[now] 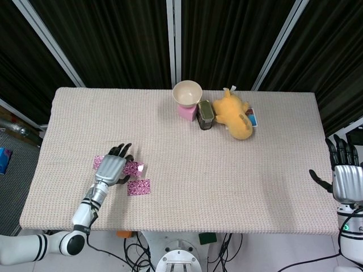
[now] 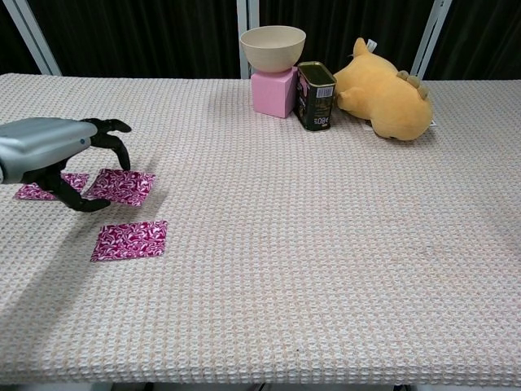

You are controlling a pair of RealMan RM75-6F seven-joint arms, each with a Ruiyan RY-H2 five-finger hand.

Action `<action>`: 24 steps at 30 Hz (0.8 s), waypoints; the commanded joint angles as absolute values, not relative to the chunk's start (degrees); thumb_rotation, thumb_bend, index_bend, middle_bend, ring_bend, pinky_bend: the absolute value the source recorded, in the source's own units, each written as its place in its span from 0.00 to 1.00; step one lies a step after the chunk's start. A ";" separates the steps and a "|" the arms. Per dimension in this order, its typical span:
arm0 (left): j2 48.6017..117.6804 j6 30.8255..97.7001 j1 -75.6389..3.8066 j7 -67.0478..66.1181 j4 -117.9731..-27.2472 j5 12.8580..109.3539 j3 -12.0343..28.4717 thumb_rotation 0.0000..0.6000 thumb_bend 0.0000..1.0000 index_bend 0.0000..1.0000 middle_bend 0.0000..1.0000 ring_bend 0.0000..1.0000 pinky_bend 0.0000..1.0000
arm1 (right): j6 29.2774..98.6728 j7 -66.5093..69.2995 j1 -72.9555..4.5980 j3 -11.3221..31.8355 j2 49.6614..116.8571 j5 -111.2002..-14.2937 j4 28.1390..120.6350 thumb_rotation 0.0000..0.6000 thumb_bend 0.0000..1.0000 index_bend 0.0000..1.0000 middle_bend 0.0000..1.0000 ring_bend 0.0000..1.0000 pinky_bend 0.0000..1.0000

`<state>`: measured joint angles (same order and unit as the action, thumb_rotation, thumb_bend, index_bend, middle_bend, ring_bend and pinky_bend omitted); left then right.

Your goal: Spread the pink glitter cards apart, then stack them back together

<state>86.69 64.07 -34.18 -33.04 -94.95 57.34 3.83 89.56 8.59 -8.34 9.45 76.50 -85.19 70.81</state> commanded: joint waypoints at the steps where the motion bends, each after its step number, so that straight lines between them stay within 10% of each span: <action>1: 86.00 66.40 -32.77 -34.52 -97.79 57.51 2.78 0.93 0.26 0.35 0.00 0.00 0.12 | 89.28 8.93 -8.60 9.46 76.47 -85.30 70.67 1.00 0.45 0.00 0.00 0.00 0.00; 24: 96.17 80.97 -27.75 -48.44 -104.24 53.34 2.12 0.78 0.26 0.38 0.01 0.00 0.13 | 87.79 13.47 -10.14 8.77 75.59 -86.62 69.51 1.00 0.45 0.00 0.00 0.00 0.00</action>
<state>95.49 80.42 -28.02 -47.76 -104.17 53.69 1.92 87.84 13.28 -10.07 8.80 75.68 -86.56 69.63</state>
